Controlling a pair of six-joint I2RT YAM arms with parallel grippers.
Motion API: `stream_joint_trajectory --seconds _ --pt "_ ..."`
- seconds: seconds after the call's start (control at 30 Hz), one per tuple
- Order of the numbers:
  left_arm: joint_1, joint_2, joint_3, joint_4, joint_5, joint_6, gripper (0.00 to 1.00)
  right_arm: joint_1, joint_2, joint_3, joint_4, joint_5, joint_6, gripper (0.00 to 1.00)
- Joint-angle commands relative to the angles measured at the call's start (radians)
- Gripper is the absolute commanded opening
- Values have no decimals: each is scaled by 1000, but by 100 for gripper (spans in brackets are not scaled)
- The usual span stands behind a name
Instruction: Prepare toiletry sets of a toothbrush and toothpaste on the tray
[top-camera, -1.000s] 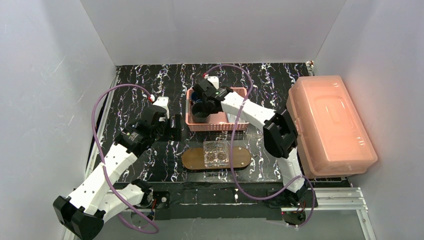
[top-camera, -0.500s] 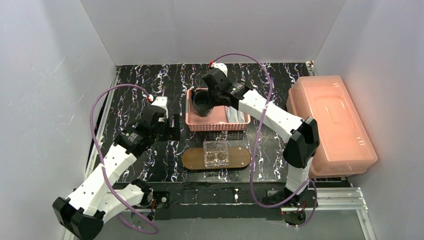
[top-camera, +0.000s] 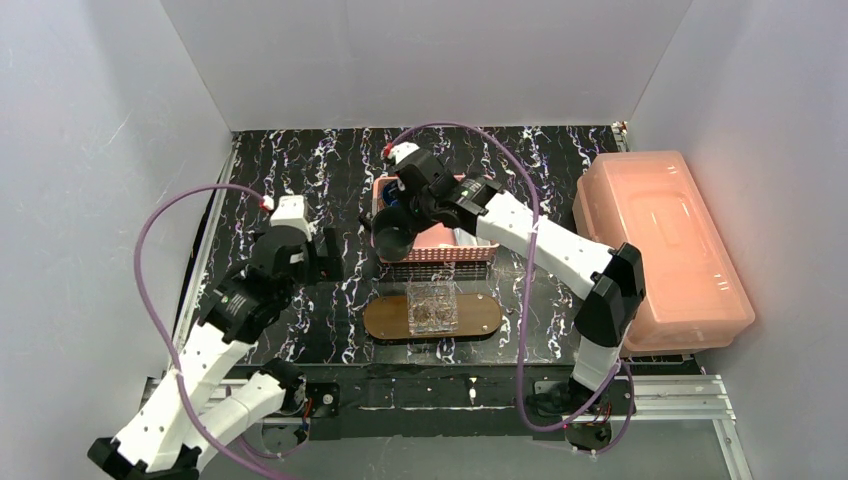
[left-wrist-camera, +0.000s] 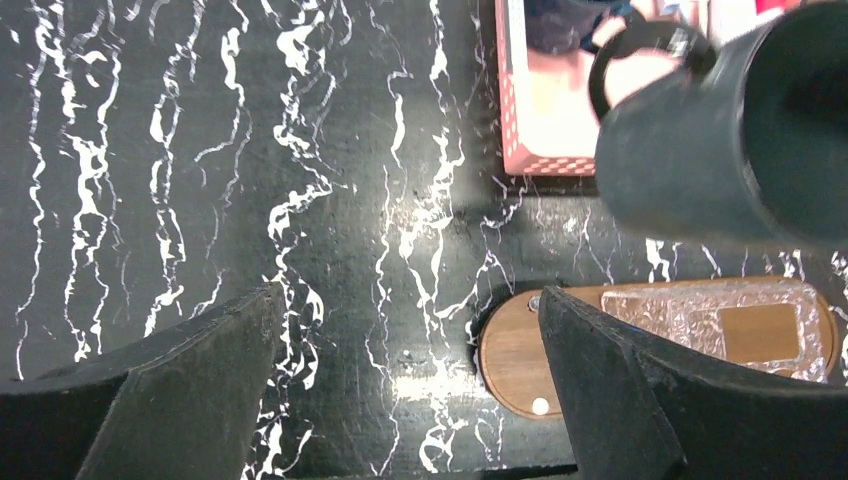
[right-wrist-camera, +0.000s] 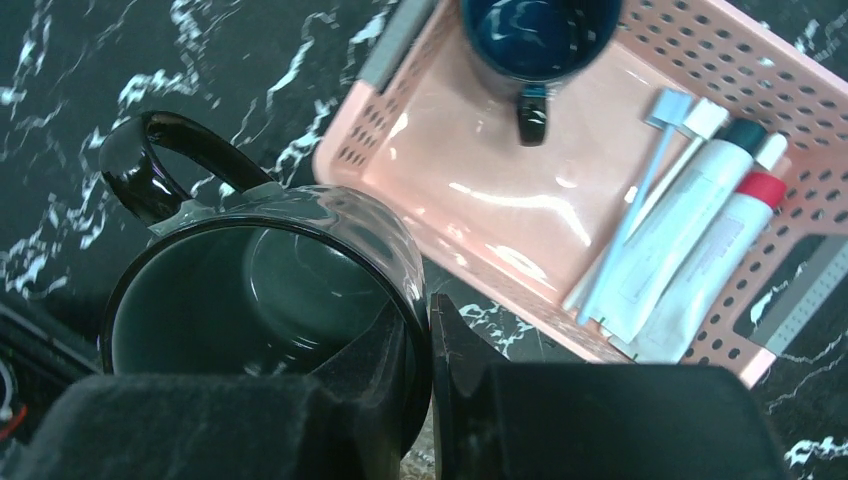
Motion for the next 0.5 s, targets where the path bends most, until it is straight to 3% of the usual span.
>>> stream_joint_trajectory --seconds 0.0,0.27,0.47 --pt "-1 -117 -24 15 -114 -18 99 63 -60 53 69 -55 -138 1" --pt "2 -299 -72 62 -199 -28 99 128 14 115 38 -143 -276 1" --pt "2 -343 -87 79 -201 -26 100 156 99 193 -42 -230 -362 1"
